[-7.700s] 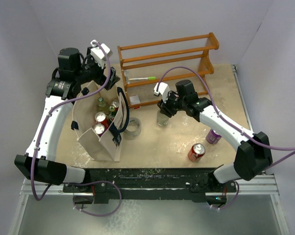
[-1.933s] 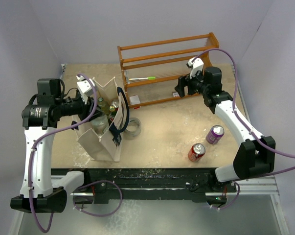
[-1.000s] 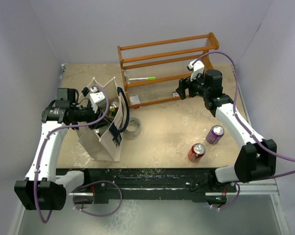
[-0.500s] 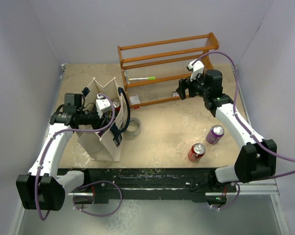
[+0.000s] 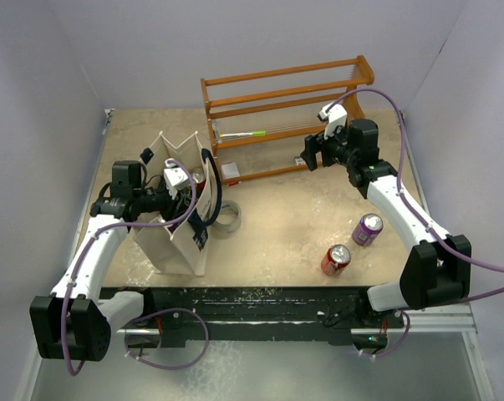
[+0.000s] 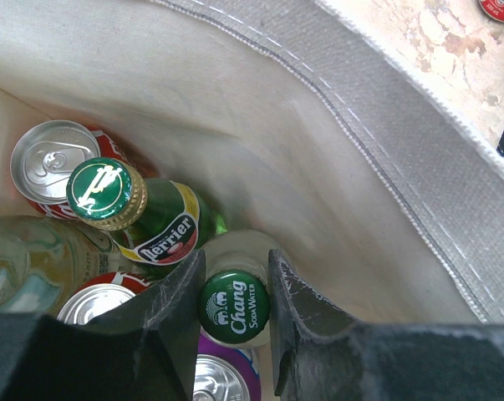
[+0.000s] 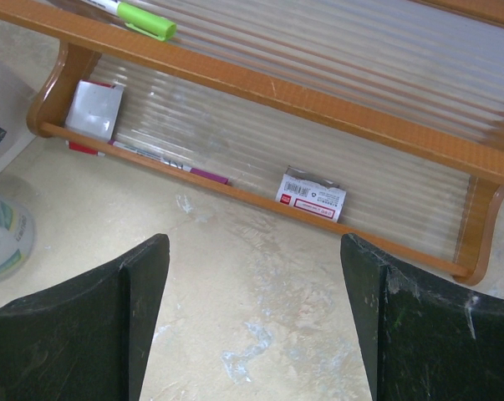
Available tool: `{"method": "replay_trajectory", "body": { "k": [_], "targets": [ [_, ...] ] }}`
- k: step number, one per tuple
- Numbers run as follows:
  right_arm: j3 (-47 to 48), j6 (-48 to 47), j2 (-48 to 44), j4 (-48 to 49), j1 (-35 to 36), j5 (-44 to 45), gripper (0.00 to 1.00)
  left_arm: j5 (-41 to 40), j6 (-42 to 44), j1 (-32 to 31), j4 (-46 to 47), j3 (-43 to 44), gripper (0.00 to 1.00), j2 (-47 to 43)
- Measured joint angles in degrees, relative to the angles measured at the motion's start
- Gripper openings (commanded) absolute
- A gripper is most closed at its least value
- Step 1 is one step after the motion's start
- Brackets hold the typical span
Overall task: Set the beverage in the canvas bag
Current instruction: Place the drink in the canvas bag.
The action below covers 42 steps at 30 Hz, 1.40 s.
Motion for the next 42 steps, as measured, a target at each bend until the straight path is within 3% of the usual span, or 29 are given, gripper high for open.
{"method": "replay_trajectory", "body": {
  "k": [15, 23, 29, 37, 42],
  "targets": [
    [0.0, -0.42, 0.74, 0.04, 0.0, 0.2, 0.85, 0.17, 2.38, -1.44, 1.57, -1.9, 0.0, 1.7],
    [0.0, -0.63, 0.74, 0.02, 0.0, 0.22, 0.85, 1.07, 2.99, -2.19, 3.72, -3.21, 0.09, 1.18],
    [0.0, -0.9, 0.74, 0.04, 0.0, 0.22, 0.85, 1.38, 3.56, -2.19, 4.33, -3.82, 0.22, 0.68],
    [0.0, -1.01, 0.74, 0.04, 0.0, 0.22, 0.85, 0.48, 5.38, -2.23, 3.13, -3.85, 0.55, 0.52],
    [0.0, -1.01, 0.74, 0.04, 0.0, 0.2, 0.85, -0.79, 6.29, -2.23, 0.83, -3.98, 0.66, 0.55]
  ]
}}
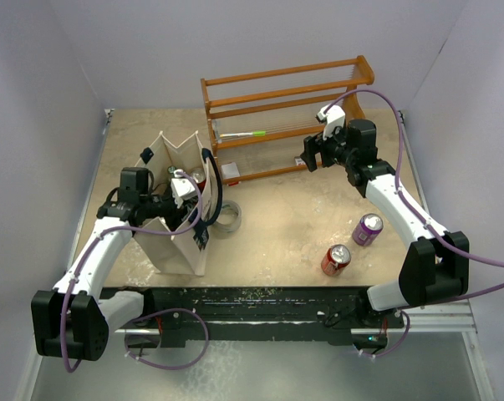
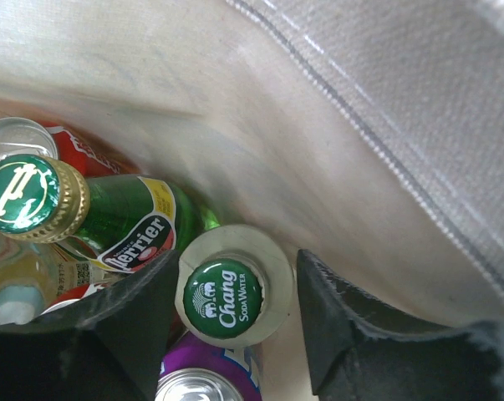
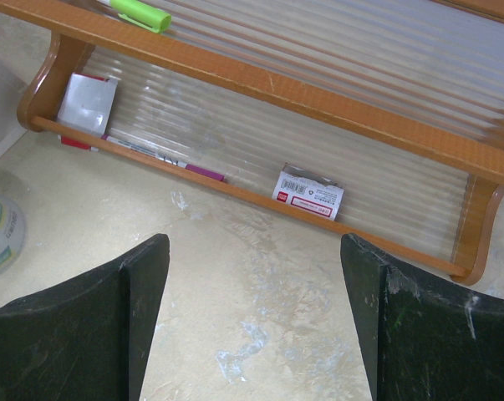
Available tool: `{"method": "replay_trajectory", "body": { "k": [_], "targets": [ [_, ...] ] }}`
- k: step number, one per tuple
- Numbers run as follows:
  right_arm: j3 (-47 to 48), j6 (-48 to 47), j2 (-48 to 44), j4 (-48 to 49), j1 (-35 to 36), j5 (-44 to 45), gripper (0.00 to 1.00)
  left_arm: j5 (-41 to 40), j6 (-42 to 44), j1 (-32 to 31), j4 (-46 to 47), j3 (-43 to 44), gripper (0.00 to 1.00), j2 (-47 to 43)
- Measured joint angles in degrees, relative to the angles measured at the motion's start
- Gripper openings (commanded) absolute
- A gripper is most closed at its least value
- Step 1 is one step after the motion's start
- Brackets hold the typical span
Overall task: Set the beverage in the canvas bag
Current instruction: Place the drink in the canvas bag.
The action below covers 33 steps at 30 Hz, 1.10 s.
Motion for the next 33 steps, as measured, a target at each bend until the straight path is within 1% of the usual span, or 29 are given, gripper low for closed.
{"method": "replay_trajectory", "body": {
  "k": [9, 15, 23, 31, 33],
  "targets": [
    [0.0, 0.0, 0.0, 0.02, 0.0, 0.02, 0.85, -0.61, 0.7, 0.02, -1.81, 0.0, 0.74, -0.02],
    [0.0, -0.02, 0.0, 0.0, 0.0, 0.0, 0.85, -0.61, 1.03, 0.22, -3.1, 0.83, 0.83, -0.02],
    [0.0, -0.04, 0.0, -0.02, 0.0, 0.0, 0.85, -0.22, 2.73, 0.87, -6.58, 4.28, 0.95, -0.15],
    [0.0, -0.57, 0.0, -0.33, 0.0, 0.0, 0.85, 0.11, 7.34, 0.9, -13.2, 9.29, 1.0, -1.14],
    [0.02, -1.05, -0.02, -1.01, 0.0, 0.04, 0.87, 0.11, 8.11, 0.9, -14.38, 10.34, 0.99, -1.7]
  ]
}}
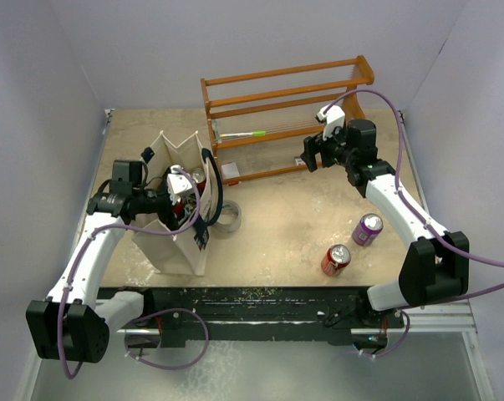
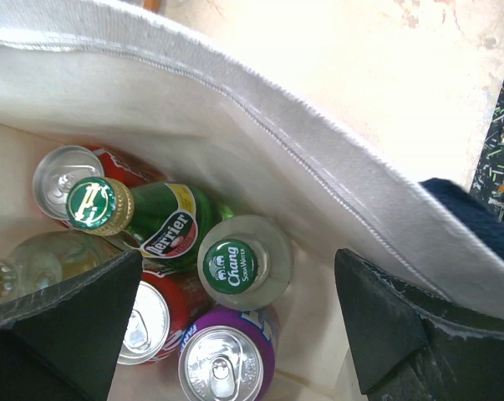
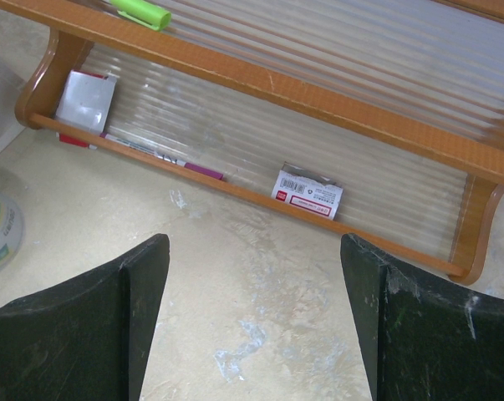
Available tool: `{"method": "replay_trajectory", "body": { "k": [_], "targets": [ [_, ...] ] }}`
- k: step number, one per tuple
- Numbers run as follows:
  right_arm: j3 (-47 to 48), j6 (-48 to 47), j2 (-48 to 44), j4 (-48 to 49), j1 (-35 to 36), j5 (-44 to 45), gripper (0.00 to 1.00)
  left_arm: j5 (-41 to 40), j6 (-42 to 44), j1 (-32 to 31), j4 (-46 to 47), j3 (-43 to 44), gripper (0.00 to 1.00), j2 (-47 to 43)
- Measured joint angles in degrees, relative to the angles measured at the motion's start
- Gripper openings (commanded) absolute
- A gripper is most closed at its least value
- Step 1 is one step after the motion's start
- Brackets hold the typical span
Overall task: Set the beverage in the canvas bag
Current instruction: Place the drink in the canvas bag.
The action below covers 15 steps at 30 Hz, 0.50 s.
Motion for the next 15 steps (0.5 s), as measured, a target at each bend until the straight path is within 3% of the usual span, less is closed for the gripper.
{"method": "replay_trajectory", "body": {
  "k": [7, 15],
  "targets": [
    [0.22, -3.63, -1.27, -6.69, -0.02, -0.52, 0.87, -0.98, 2.03, 0.26, -3.13, 4.26, 0.99, -2.05],
    [0.42, -14.43, -7.54, -17.33, -1.22, -3.82, 0.88, -6.69, 2.29, 0.52, -3.58, 9.99, 0.99, -3.04]
  ]
}}
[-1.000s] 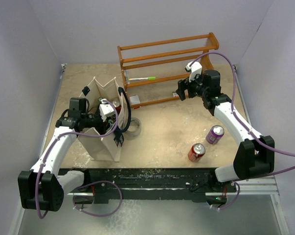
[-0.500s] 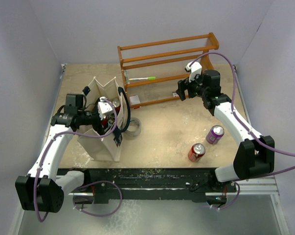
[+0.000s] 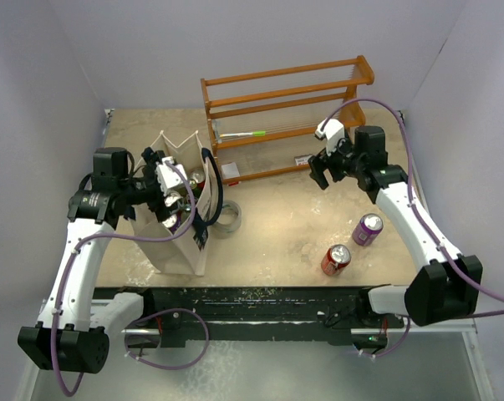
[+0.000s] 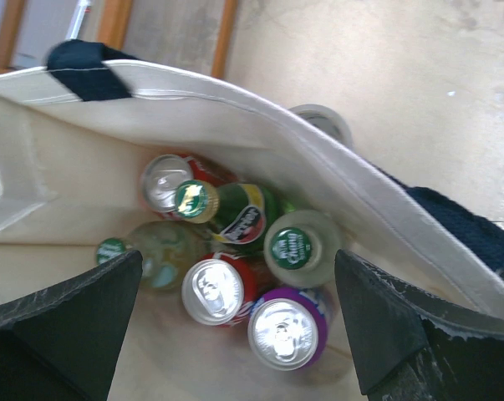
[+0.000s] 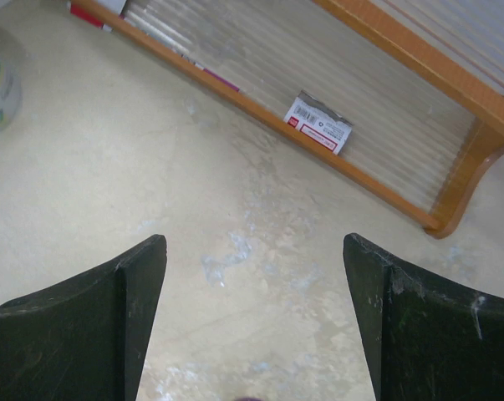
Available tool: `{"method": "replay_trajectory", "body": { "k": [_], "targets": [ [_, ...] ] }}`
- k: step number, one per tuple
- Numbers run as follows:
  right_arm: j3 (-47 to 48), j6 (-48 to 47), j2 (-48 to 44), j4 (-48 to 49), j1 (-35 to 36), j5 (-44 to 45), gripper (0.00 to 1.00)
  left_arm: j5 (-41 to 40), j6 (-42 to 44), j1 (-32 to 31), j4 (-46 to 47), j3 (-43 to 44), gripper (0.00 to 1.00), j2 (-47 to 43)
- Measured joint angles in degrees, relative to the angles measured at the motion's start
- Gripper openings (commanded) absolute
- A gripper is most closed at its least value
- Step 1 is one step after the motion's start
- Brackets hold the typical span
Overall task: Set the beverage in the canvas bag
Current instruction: Place the drink in the canvas bag, then move the drink to the center of the board.
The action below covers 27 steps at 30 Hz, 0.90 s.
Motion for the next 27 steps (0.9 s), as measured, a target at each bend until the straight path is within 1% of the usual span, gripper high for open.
{"method": "replay_trajectory", "body": {
  "k": [3, 6, 11, 15, 18, 22, 27],
  "targets": [
    [0.59, -5.42, -2.25, -5.05, -1.07, -1.6, 0.88, -3.1, -2.95, 0.37, 1.38, 3.37, 0.99, 0.48],
    [4.13, -12.7, -2.62, -13.9, -3.3, -4.39, 0.89, -5.95, -7.8, 0.57, 3.93, 8.04, 0.99, 1.97],
    [11.23, -29.77, -1.73, -33.2, -5.07, -5.73, 0.92, -10.29, -16.17, 0.59, 8.59, 15.98, 0.99, 6.86],
    [9.88, -42.84, -4.17, -44.17, -4.96, -4.79, 0.93, -12.15, -20.72, 0.59, 10.97, 21.2, 0.99, 12.48],
    [5.66, -49.92, -9.86, -48.83, -4.92, -3.63, 0.94, -12.07, -23.23, 0.59, 11.63, 23.26, 0.99, 16.15],
    [1.62, -54.9, -16.39, -53.35, -3.34, -2.12, 0.94, -11.54, -25.2, 0.59, 11.76, 23.39, 0.99, 18.56],
    [-0.74, -56.83, -16.26, -55.43, -0.61, -1.14, 0.93, -10.93, -26.49, 0.46, 12.04, 24.44, 0.99, 20.35]
  ]
}}
